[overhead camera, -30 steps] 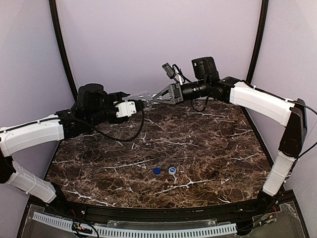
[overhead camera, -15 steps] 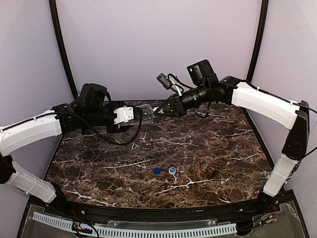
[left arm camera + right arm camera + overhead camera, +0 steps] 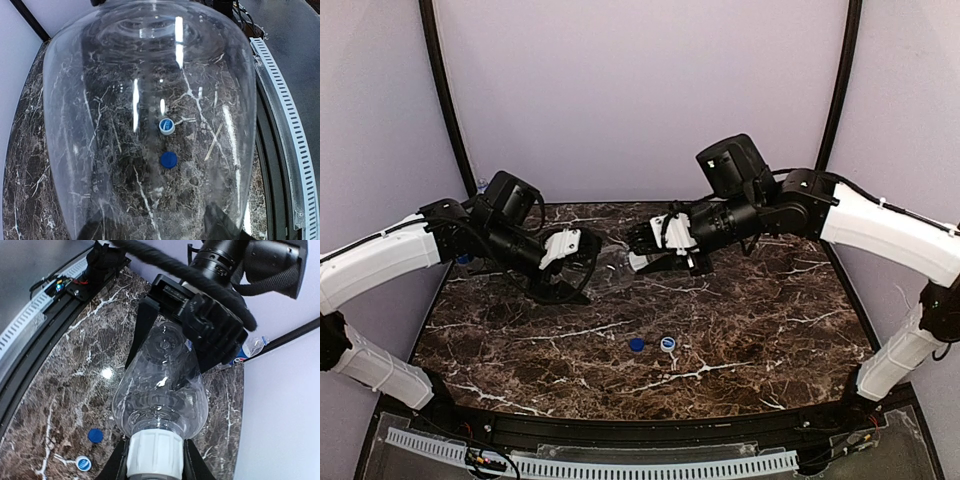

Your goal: Unscrew the bottle caps

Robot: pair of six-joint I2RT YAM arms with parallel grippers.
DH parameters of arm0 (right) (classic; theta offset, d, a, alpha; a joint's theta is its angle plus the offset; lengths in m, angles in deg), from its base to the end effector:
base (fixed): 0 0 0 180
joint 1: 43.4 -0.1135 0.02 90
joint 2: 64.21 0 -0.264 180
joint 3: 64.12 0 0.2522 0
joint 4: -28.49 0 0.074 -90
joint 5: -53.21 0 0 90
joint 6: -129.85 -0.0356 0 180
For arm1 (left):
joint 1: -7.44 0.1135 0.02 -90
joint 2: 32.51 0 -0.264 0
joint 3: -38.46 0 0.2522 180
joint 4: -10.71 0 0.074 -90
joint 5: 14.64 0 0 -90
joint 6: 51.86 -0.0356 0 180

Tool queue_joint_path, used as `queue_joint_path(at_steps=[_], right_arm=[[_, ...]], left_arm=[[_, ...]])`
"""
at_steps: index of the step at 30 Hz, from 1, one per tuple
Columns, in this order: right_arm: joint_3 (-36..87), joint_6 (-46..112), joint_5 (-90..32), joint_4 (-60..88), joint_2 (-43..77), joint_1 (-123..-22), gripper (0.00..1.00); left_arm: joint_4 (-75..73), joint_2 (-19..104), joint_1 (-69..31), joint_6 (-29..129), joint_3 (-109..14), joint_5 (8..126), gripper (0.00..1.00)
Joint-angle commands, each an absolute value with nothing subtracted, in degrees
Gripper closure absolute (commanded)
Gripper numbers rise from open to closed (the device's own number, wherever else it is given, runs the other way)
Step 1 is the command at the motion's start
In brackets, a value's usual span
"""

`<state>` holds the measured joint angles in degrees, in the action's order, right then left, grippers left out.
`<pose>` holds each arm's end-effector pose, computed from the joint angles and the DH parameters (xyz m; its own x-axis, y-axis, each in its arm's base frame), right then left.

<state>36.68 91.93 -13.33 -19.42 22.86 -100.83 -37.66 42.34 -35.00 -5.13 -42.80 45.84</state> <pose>0.1709 0.2939 0.3771 0.5639 -0.4616 -0.6848 -0.8226 -0.2406 -0.5152 0.1946 -0.2017 0.3263 0.2286 0.5992 -0.7673 0.9627 -0.0217 0.2698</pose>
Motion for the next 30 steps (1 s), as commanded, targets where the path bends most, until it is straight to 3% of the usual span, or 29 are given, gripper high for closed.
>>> queue_joint_path(at_steps=[1, 8, 9, 13, 17, 21, 24, 27, 30], right_arm=[[34.8, 109.7, -18.8, -17.1, 22.6, -103.1, 1.0], [33.8, 111.8, -23.3, -14.2, 22.5, -103.7, 1.0], [33.3, 111.6, -23.8, -13.1, 22.3, -103.9, 0.84], [31.5, 106.6, -24.9, -8.6, 20.8, -103.9, 0.39], [30.6, 96.2, -24.9, -4.5, 17.8, -103.8, 0.2], [31.7, 82.5, -26.0, -2.9, 15.8, -103.0, 0.13], [32.7, 72.3, -18.2, -5.2, 15.0, -100.4, 0.1], [33.9, 61.0, -10.2, -6.5, 15.6, -97.1, 0.1], [36.4, 45.9, -10.8, -6.6, 18.5, -93.2, 0.13]], left_arm=[[-37.2, 42.2, -35.9, -5.1, -44.5, 38.1, 0.59], [-35.4, 41.8, -35.9, -5.2, -43.7, 40.1, 0.59], [-34.9, 41.5, -35.9, -5.2, -43.5, 40.7, 0.59], [-33.6, 40.7, -35.9, -5.5, -42.1, 42.2, 0.59], [-31.3, 39.8, -35.9, -4.4, -40.5, 45.2, 0.59], [-22.5, 39.1, -35.9, -1.6, -37.3, 54.3, 0.59], [-15.0, 38.8, -35.9, -1.2, -34.2, 65.0, 0.59], [-5.6, 38.5, -35.9, -2.5, -31.3, 73.0, 0.59], [4.0, 38.0, -35.9, -5.9, -29.0, 82.9, 0.59]])
